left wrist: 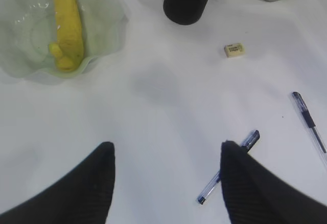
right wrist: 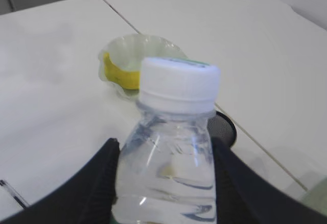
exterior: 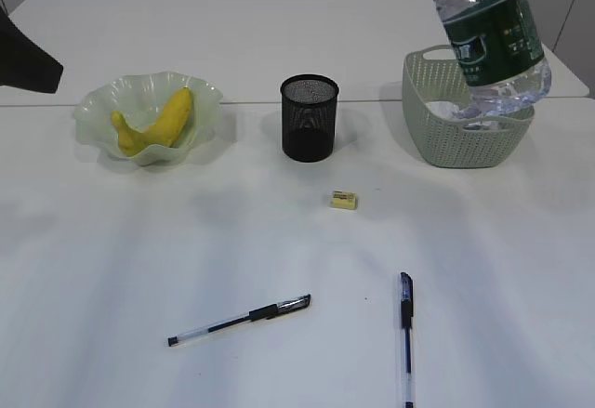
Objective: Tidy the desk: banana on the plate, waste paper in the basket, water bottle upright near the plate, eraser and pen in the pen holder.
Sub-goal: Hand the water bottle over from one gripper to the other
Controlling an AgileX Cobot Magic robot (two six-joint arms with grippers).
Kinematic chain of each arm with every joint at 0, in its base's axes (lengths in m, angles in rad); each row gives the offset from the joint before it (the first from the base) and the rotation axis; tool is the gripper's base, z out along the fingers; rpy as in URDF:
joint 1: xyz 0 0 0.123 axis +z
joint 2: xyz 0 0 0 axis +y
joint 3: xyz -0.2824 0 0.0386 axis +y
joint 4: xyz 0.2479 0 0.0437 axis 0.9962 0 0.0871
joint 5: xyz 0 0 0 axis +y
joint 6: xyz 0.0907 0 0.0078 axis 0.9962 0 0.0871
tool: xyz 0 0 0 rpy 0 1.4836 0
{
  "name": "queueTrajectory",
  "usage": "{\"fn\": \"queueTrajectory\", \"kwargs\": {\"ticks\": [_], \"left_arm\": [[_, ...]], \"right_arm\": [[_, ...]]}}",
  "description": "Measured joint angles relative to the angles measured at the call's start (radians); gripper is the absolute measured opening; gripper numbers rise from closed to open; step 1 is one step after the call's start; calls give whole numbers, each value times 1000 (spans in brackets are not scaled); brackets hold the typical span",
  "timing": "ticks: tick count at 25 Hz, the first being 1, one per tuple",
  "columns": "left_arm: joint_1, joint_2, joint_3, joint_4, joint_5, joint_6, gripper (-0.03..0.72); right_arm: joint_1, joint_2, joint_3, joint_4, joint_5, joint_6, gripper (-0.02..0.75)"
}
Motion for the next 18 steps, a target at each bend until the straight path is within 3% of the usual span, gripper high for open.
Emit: {"fn": "queueTrajectory", "kwargs": {"ticks": [4,10,18], "left_arm": [[0,0,0,-3,2,5,463],[0,0,0,-30,10,21,463],[0,0,2,-238,-3,224,463]], "right_arm": [[0,-6,0,137,52,-112,357],[0,-6,0,254,81,-214,357],[0,-6,0,393,129,-288,356]]}}
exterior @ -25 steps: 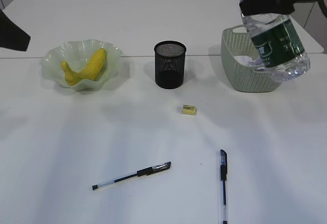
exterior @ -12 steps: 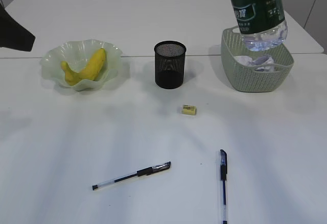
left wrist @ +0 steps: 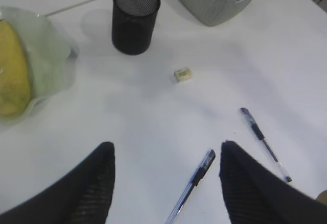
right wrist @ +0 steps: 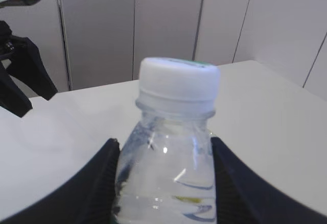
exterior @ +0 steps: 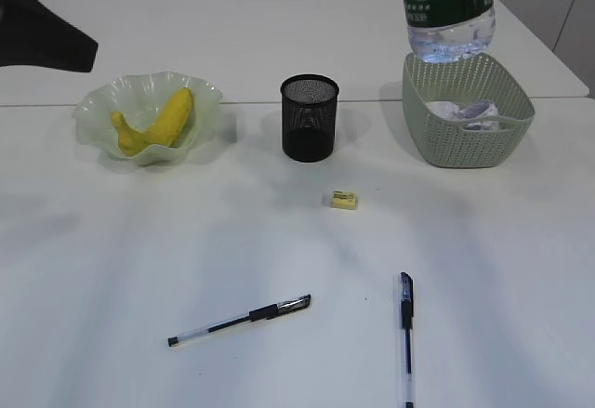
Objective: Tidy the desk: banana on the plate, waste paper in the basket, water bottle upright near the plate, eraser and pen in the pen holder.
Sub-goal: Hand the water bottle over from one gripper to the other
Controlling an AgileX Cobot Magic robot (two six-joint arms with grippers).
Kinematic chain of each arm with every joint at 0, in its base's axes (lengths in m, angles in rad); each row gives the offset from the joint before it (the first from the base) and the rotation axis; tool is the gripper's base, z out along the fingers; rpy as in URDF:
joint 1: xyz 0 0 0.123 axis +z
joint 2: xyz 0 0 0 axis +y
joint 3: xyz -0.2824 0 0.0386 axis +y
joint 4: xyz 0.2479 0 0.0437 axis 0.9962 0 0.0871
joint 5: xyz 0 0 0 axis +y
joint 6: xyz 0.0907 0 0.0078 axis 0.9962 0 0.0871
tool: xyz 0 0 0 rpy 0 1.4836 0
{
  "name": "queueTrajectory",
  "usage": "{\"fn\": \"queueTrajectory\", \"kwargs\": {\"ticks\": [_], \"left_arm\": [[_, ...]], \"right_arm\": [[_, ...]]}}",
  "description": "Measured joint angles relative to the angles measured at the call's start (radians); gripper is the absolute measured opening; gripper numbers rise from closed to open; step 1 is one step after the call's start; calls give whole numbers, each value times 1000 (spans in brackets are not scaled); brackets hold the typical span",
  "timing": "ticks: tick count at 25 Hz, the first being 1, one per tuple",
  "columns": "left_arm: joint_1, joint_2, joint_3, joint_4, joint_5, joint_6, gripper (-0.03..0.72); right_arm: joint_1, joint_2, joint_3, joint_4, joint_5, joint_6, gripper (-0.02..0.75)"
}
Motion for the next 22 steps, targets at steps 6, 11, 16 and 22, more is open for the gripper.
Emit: {"fn": "queueTrajectory", "kwargs": {"ticks": [6,11,16,22], "left_arm": [[0,0,86,-291,-55,347,463],[0,0,171,-606,-35,744,463],[0,0,190,-795,19,950,463],[0,0,190,-902,52,1061,463]], "right_arm": [[0,0,0,95,56,-33,356],[5,0,0,135,100,-41,356],[84,0,0,144,96,-65,356],[211,0,0,177,50,-113,356]]}}
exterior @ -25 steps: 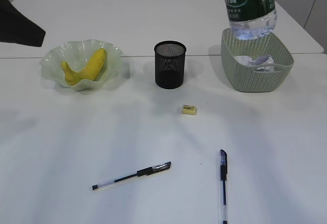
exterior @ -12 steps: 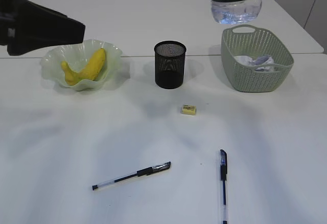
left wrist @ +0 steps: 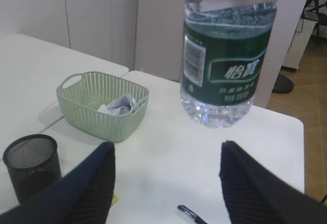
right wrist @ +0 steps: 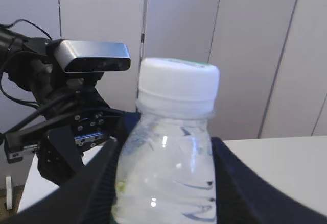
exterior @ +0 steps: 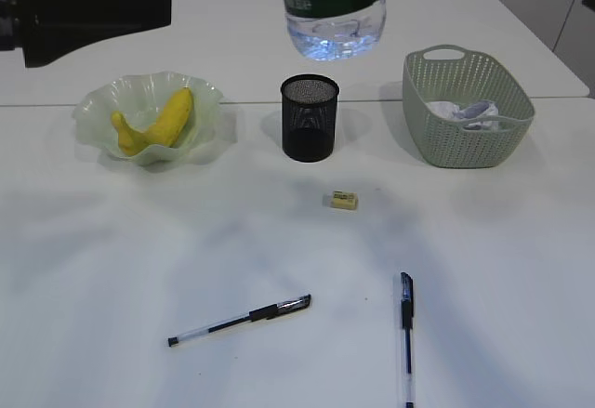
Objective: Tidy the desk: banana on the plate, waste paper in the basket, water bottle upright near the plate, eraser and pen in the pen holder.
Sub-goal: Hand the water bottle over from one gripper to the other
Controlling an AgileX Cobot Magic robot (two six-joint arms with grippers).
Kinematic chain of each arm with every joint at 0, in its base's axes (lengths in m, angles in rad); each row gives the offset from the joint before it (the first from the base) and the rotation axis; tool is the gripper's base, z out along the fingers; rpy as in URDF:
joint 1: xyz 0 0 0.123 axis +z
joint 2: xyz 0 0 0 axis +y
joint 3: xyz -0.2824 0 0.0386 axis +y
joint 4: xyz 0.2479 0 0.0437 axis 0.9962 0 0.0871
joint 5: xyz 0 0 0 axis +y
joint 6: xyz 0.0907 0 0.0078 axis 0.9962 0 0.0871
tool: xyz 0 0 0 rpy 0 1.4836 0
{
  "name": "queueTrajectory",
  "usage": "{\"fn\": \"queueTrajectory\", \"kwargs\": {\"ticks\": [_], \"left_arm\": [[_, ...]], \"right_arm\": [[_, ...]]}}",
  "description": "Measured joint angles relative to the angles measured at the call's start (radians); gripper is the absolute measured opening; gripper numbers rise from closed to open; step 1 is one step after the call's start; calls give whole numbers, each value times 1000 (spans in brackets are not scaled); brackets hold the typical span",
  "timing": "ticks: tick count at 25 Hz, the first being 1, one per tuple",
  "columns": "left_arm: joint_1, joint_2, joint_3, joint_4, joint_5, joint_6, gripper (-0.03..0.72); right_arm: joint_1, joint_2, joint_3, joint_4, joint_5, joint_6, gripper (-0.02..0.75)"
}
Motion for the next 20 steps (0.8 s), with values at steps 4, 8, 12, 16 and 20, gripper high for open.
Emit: {"fn": "queueTrajectory", "kwargs": {"ticks": [4,8,12,16,20], "left_arm": [[0,0,0,-50,33,38,463],[0,0,0,-98,74,81,463],[0,0,0,-135,116,114,463],[0,0,0,-176,156,147,463],[0,0,0,-199,192,172,463]], "right_arm": [[52,0,0,44,-20,-26,356],[90,0,0,75,-30,-38,356],[128,0,0,83,-49,-44,356],[162,0,0,85,-77,-51,356],[188,0,1,92,-98,-61,356]]}}
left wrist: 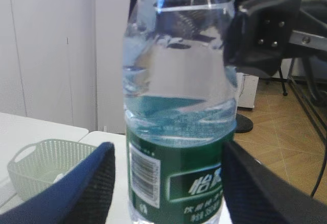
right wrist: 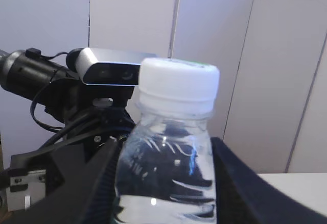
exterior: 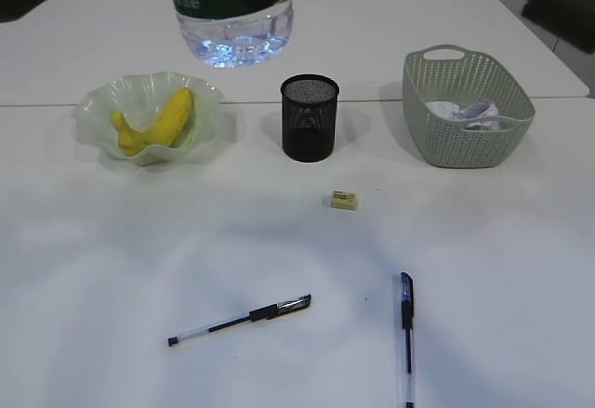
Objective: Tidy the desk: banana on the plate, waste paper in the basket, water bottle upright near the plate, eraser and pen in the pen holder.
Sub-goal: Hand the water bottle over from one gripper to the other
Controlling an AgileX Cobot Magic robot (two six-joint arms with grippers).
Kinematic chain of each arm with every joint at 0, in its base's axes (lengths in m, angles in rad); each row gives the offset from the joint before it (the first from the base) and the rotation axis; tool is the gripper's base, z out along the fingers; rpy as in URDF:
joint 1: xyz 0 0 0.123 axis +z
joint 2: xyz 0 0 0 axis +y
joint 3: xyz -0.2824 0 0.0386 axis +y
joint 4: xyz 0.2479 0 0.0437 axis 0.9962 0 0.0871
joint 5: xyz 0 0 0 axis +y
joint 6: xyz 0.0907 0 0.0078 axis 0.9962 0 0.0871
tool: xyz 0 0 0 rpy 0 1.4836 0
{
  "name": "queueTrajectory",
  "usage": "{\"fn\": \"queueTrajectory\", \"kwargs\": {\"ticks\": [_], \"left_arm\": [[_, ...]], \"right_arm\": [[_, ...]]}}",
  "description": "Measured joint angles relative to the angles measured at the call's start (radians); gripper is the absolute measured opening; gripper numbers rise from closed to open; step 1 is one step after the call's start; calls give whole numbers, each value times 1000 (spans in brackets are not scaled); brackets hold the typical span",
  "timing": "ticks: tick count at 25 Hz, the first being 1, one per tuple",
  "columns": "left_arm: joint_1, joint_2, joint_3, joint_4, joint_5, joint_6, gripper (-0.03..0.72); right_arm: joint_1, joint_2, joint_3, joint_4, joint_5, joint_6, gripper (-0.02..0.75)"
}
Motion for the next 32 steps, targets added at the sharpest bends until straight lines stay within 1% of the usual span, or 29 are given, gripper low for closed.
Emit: {"fn": "queueTrajectory", "kwargs": {"ticks": [6,18,20,24,28,32], "left_arm": [[1,0,0,-7,32,19,463],[3,0,0,-9,31,67,467],[3,0,0,-9,27,71,479],[3,-2,0,-9,17,71,527],[3,-2,0,-9,14,72,541],[3,-2,0,-9,20,73,574]], "right_arm": [[14,23,0,48,-2,-12,356],[17,25,0,56,4,-29,356],[17,25,0,56,14,-31,356],[17,25,0,56,20,-33,356],[20,28,0,57,23,-35,356],[51,28,0,57,9,-62,356]]}}
